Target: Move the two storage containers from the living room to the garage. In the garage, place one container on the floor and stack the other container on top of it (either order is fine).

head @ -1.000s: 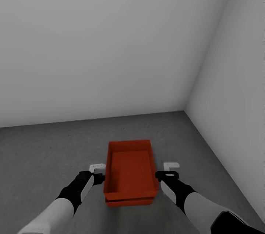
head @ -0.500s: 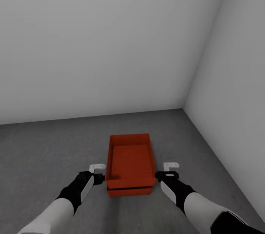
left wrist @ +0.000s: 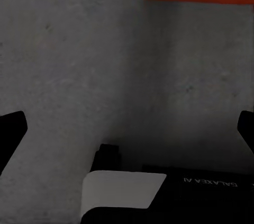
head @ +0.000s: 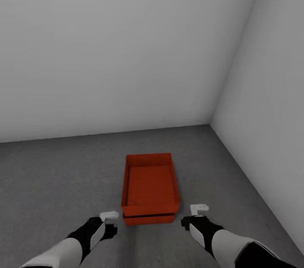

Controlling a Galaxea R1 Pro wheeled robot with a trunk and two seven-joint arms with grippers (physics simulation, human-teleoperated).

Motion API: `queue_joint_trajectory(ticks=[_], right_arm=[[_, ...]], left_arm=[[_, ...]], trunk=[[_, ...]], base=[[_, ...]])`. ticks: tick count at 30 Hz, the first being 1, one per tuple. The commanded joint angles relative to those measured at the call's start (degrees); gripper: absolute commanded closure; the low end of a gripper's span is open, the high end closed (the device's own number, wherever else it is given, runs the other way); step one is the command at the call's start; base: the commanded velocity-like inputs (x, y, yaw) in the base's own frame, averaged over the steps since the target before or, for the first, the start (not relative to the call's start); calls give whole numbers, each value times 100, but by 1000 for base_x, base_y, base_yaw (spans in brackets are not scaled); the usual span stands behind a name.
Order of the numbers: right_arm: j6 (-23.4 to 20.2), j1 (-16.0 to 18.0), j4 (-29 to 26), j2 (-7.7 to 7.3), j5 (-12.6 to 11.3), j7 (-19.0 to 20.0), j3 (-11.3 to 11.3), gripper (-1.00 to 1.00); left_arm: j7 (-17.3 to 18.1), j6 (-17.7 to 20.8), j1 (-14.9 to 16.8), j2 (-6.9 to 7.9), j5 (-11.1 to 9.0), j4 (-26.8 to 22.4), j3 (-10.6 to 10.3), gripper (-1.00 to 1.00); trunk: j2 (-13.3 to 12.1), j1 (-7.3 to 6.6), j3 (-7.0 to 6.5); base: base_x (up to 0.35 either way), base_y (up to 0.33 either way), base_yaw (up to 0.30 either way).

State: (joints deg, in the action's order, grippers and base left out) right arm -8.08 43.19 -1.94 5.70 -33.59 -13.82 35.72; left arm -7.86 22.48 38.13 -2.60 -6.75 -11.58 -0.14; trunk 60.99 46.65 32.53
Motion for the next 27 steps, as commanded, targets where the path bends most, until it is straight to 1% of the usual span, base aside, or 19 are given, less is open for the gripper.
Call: queue_joint_trajectory(ticks=[1,3,4,7,9,10,11,13,16,18,20,21,25,27], right_arm=[[-14,3,12,3,-30,6,49,-100],[61,-17,38,7,-32,46,49,-100],[86,-76,47,8,-31,55,49,-100],[161,-445,58,1,7,70,49,-100],[317,-760,61,-9,108,76,49,-100],[473,-992,62,-9,225,79,49,-100],[524,-1065,62,-7,267,79,49,-100],[691,-1344,62,-2,406,81,49,-100],[786,-1681,71,2,488,81,49,-100],[808,-1883,76,4,502,81,49,-100],[827,-2165,79,-11,502,81,46,-100],[829,-2204,81,-14,500,81,45,-100],[833,-2464,161,-24,488,88,41,-100],[835,-2573,186,-24,486,90,40,-100]], left_arm=[[-35,-137,1,15,-67,182,-4,-100],[-20,-440,1,46,-84,505,0,-100],[-7,-531,1,58,-91,641,2,-100],[52,-664,1,98,-103,979,4,-100],[70,-697,-19,142,-100,1069,5,-100],[76,-709,-36,164,-104,1098,8,-100],[77,-713,-39,169,-106,1105,11,-100],[80,-764,-51,181,-120,1120,16,-100],[82,-1002,-117,187,-136,1129,21,-100],[82,-1109,-248,189,-140,1131,22,-100],[82,-1172,-479,189,-142,1133,23,-100],[82,-1178,-521,189,-142,1132,23,-100],[83,-1222,-911,189,-143,1132,24,-100],[83,-1359,-1089,193,-152,1131,27,-100]], trunk=[[3,0,5],[3,0,5],[3,0,5],[3,0,5],[3,0,5],[3,0,5],[3,0,5],[3,0,5],[3,0,5],[3,0,5],[3,0,5],[3,0,5],[3,0,5],[3,0,5]], base=[[0,0,0],[0,0,0],[0,0,0],[0,0,0],[0,0,0],[0,0,0],[0,0,0],[0,0,0],[0,0,0],[0,0,0],[0,0,0],[0,0,0],[0,0,0],[0,0,0]])
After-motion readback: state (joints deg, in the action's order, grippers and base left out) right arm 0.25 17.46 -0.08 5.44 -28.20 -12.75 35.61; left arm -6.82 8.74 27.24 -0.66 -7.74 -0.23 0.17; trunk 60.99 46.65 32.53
